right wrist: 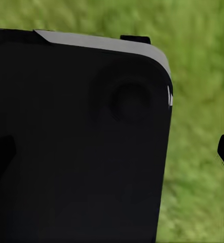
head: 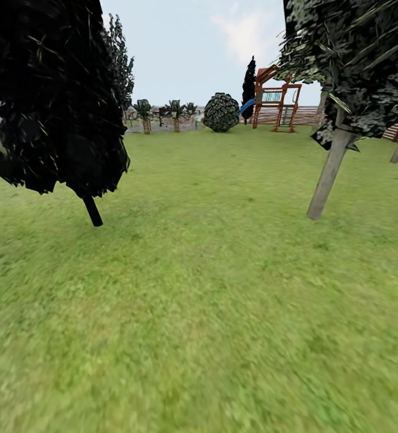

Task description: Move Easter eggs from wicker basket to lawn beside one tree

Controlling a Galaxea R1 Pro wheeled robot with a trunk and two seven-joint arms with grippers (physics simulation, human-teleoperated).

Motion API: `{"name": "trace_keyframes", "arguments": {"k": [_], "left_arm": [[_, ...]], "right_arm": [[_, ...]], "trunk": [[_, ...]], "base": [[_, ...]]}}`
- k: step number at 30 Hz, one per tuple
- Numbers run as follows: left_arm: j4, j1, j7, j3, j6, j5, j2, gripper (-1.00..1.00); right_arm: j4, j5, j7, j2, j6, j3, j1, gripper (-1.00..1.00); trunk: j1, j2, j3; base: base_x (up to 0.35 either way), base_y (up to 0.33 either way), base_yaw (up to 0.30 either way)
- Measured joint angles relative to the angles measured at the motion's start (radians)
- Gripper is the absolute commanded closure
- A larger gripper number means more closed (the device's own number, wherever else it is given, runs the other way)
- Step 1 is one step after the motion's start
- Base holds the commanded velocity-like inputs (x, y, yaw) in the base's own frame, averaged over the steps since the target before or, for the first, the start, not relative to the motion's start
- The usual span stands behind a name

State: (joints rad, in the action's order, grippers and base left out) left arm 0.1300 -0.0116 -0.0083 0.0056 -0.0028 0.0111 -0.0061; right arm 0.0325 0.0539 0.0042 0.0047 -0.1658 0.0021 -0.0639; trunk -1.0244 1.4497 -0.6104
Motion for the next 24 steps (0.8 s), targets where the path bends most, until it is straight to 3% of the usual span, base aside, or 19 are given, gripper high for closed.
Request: {"name": "trace_keyframes", "arguments": {"k": [24], "left_arm": [[0.0,0.0,0.0,0.0,0.0,0.0,0.0,-1.0]], "right_arm": [[0.0,0.0,0.0,-0.004,0.0,0.0,0.0,-1.0]], "trunk": [[0.0,0.0,0.0]], "base": [[0.34,0.0,0.0]]}}
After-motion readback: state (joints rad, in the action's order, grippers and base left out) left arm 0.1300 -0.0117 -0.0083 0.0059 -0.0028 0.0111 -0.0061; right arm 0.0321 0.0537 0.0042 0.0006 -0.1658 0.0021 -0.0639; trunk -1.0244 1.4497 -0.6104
